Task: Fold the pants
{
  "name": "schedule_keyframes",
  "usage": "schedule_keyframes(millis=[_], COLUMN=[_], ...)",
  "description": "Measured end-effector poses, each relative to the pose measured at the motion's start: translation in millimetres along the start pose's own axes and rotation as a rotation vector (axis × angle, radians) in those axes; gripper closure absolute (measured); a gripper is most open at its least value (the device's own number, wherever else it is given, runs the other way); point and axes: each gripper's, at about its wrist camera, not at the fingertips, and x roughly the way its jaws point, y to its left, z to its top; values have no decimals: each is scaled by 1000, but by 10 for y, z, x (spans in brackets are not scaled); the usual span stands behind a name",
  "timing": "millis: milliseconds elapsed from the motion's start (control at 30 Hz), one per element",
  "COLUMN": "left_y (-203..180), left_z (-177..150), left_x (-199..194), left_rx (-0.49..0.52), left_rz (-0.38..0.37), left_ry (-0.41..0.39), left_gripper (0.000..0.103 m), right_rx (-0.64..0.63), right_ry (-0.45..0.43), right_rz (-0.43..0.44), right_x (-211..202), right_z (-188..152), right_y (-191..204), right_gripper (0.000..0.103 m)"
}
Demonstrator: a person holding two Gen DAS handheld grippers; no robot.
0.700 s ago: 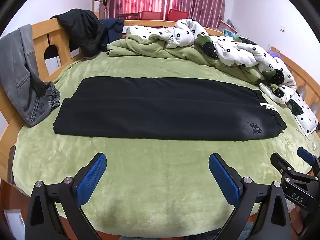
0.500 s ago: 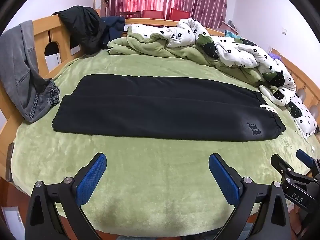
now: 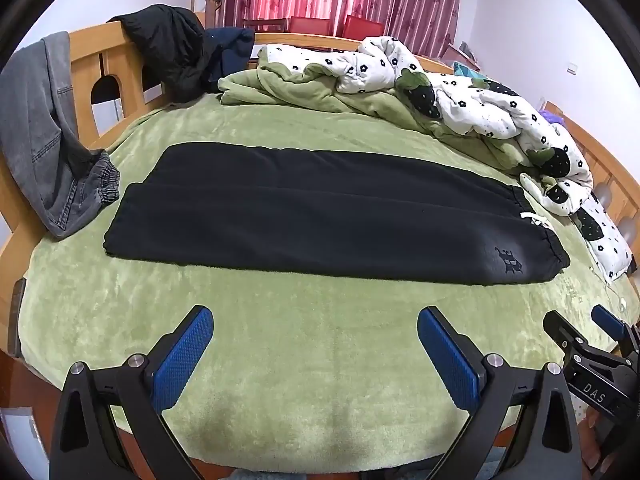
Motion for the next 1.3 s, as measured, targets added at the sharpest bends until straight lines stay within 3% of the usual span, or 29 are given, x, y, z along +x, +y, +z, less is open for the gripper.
schedule_keyframes(millis=[1300], left_y=[40], left_z=[-13], left_x=[2], left_rx=[-14], left_rz=[-5], left_ry=[6], left_gripper=[1], right_rx=[-4], right_ry=[5], right_rz=[1], right_x=[35], right_z=[-44], right_y=[14], right_gripper=[2])
